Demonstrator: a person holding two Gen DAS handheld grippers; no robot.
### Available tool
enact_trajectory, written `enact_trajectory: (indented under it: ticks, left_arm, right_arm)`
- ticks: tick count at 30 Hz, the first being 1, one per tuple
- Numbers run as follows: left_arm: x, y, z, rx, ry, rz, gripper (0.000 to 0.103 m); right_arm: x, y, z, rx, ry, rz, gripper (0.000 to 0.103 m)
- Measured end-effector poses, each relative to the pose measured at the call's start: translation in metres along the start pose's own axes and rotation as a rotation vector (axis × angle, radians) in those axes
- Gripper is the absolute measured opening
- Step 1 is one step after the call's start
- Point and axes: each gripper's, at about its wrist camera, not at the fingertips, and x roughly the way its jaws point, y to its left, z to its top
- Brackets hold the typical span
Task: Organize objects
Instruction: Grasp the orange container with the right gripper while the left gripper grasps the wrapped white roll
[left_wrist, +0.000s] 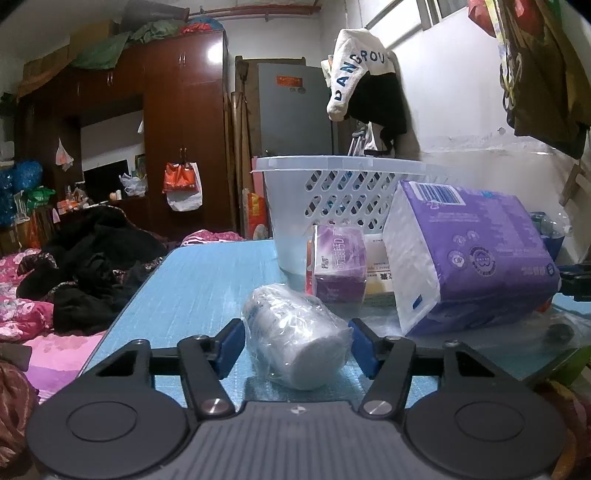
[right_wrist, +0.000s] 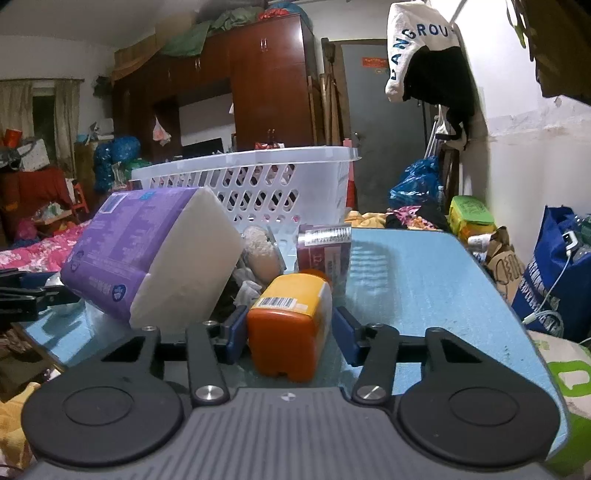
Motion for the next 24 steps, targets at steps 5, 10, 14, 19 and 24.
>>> enact_trajectory:
  ticks: [5, 10, 14, 19, 24]
  left_arm:
    - [-0.001, 0.002, -0.001, 0.007, -0.008, 0.012, 0.061]
    - [-0.002, -0.001, 0.0, 0.026, -0.009, 0.017, 0.061]
    - [-0.007, -0.003, -0.001, 0.038, -0.023, 0.027, 0.059]
    - [-0.012, -0.001, 0.004, 0.036, -0.06, 0.027, 0.058]
    - [-0.019, -0.001, 0.011, 0.045, -0.096, 0.013, 0.058]
  right_arm:
    - [-0.003, -0.003, 0.0, -0.009, 0.002, 0.007, 0.047]
    - [-0.009, -0.008, 0.002, -0.003, -0.001, 0.019, 0.047]
    - [-0.016, -0.009, 0.01, -0.013, -0.034, 0.025, 0.046]
    - [-0.023, -0.011, 0.02, -0.02, -0.072, 0.041, 0.045]
    - [-0.024, -0.017, 0.025, -0.004, -0.082, 0.063, 0.044]
